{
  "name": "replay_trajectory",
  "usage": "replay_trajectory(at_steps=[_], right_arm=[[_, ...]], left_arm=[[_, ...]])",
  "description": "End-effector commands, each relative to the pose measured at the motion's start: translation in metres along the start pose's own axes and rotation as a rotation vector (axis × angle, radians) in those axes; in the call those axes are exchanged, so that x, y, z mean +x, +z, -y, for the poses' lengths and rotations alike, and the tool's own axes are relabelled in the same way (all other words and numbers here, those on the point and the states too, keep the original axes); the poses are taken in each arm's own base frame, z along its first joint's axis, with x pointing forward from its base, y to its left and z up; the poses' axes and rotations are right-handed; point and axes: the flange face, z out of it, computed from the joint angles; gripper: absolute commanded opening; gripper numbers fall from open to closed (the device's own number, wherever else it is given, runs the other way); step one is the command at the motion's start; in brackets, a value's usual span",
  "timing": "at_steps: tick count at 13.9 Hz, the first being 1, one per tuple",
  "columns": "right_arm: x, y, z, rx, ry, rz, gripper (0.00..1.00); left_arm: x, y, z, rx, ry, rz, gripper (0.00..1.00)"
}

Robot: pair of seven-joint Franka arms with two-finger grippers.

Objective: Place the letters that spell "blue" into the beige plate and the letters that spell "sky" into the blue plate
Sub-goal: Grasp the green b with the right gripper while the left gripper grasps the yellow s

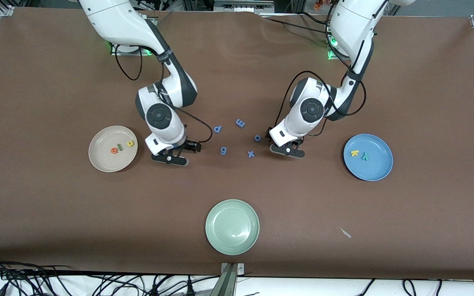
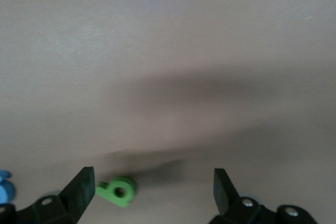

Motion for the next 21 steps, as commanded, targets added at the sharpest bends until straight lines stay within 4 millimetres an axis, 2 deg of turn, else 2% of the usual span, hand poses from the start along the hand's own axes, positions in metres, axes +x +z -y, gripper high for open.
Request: replay_trajectory(at_steps=[1, 3, 6, 7, 9, 10, 13, 16, 18, 19, 21], right_arm=[[-0.002, 0.008, 0.021, 0.018, 0.053, -0.006, 1.0], [-0.01, 0.014, 0.031, 0.036, 0.087, -0.008, 1.0], [-0.012, 0.017, 0.033, 0.038, 0.089, -0.006, 1.0], [-0.014, 0.017, 0.034, 0.037, 0.089, -0.002, 1.0], [-0.018, 0.018, 0.039, 0.059, 0.106, 0.019, 0.99], [-0.019, 0.018, 0.039, 0.061, 0.108, 0.023, 0.99], [-0.022, 0.022, 0.038, 0.052, 0.093, 0.031, 0.87], [-0.022, 0.025, 0.034, 0.045, 0.07, 0.037, 0.81], [-0.024, 0.029, 0.031, 0.037, 0.07, 0.045, 0.76], [-0.024, 0.03, 0.029, 0.034, 0.07, 0.048, 0.71], [-0.024, 0.029, 0.03, 0.034, 0.07, 0.048, 0.57]], left_arm=[[0.007, 0.004, -0.002, 0.04, 0.056, -0.022, 0.81], [0.007, 0.008, -0.002, 0.045, 0.027, -0.03, 0.81], [0.01, 0.008, -0.004, 0.043, 0.029, -0.034, 0.81], [0.011, 0.01, -0.005, 0.043, 0.028, -0.034, 0.76], [0.014, 0.008, -0.006, 0.041, 0.03, -0.039, 0.52], [0.014, 0.01, -0.005, 0.042, 0.028, -0.037, 0.44], [0.014, 0.012, -0.004, 0.052, 0.042, -0.035, 0.38], [0.013, 0.014, -0.004, 0.077, 0.077, -0.037, 0.24], [0.019, 0.003, 0.004, 0.073, 0.077, -0.051, 0.2], [0.023, -0.01, 0.013, 0.068, 0.058, -0.065, 0.2], [0.036, -0.044, 0.053, 0.058, -0.011, -0.095, 0.2]])
